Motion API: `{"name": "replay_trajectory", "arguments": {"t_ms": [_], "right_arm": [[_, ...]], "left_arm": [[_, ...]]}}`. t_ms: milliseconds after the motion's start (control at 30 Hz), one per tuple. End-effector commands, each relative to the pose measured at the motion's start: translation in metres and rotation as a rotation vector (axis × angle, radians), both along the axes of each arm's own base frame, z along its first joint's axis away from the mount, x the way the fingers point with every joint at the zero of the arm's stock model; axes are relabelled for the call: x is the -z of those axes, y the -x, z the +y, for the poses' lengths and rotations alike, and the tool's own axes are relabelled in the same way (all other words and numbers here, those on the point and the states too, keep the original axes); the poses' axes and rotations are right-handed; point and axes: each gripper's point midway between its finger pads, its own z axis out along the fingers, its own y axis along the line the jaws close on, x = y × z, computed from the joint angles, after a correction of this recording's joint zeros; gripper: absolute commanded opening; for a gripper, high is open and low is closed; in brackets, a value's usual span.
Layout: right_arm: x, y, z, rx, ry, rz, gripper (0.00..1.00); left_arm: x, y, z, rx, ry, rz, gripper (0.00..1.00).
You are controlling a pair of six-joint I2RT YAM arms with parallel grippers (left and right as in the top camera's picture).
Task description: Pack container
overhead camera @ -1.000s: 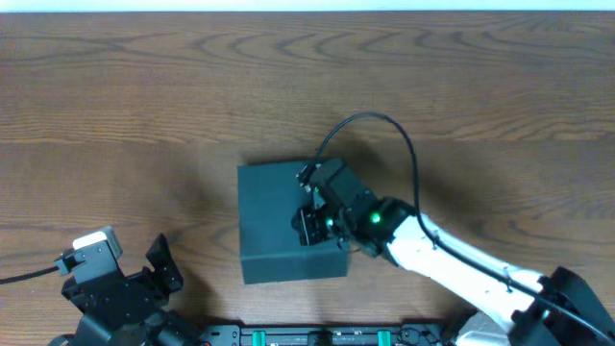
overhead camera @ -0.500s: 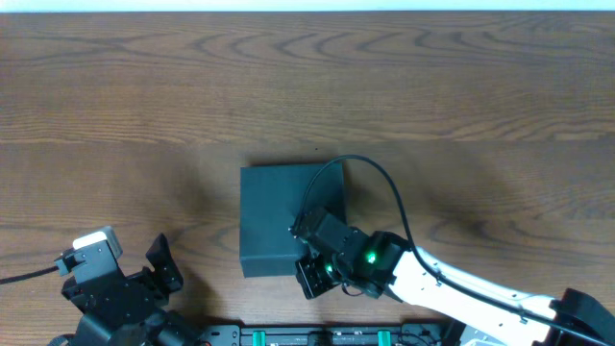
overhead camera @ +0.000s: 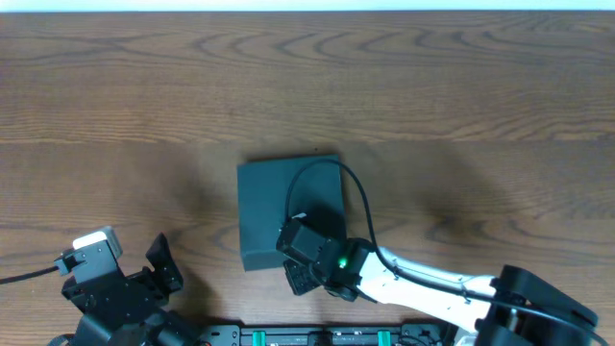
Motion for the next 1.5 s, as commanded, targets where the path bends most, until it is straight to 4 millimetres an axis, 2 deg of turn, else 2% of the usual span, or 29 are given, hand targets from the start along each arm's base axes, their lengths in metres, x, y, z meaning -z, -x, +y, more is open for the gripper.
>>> {"name": "replay_trajectory", "arguments": {"t_ms": [0,100,200,300,467,733,833,967,1233,1467], "right_arm": [[0.021,-0.019,-0.016,0.143,0.056,0.011,0.01],[0.013,-0.043,-0.009,0.182,0.017,-0.093,0.02],[0.006,-0.064,-0.009,0.233,0.016,-0.205,0.02],[0.001,-0.074,-0.008,0.255,0.007,-0.255,0.02],[-0.009,-0.081,0.005,0.249,-0.052,-0.298,0.02],[-0.024,-0.064,0.037,0.152,-0.131,-0.287,0.02],[-0.035,-0.065,0.048,0.131,-0.156,-0.302,0.02],[-0.04,-0.079,0.044,0.172,-0.154,-0.328,0.02],[-0.044,-0.108,0.023,0.278,-0.095,-0.433,0.02],[-0.053,-0.132,0.014,0.34,-0.114,-0.482,0.02]], "left_arm": [[-0.001,0.0,0.003,-0.016,-0.002,-0.007,0.95],[-0.001,0.0,0.003,-0.016,-0.002,-0.007,0.95],[-0.001,0.0,0.003,-0.016,-0.002,-0.007,0.95],[-0.001,0.0,0.003,-0.016,-0.002,-0.007,0.95],[-0.001,0.0,0.003,-0.016,-0.002,-0.007,0.95],[-0.001,0.0,0.003,-0.016,-0.002,-0.007,0.95],[-0.001,0.0,0.003,-0.016,-0.002,-0.007,0.95],[-0.001,0.0,0.003,-0.016,-0.002,-0.007,0.95],[-0.001,0.0,0.003,-0.016,-0.002,-0.007,0.95],[-0.001,0.0,0.003,-0.016,-0.002,-0.007,0.95]]}}
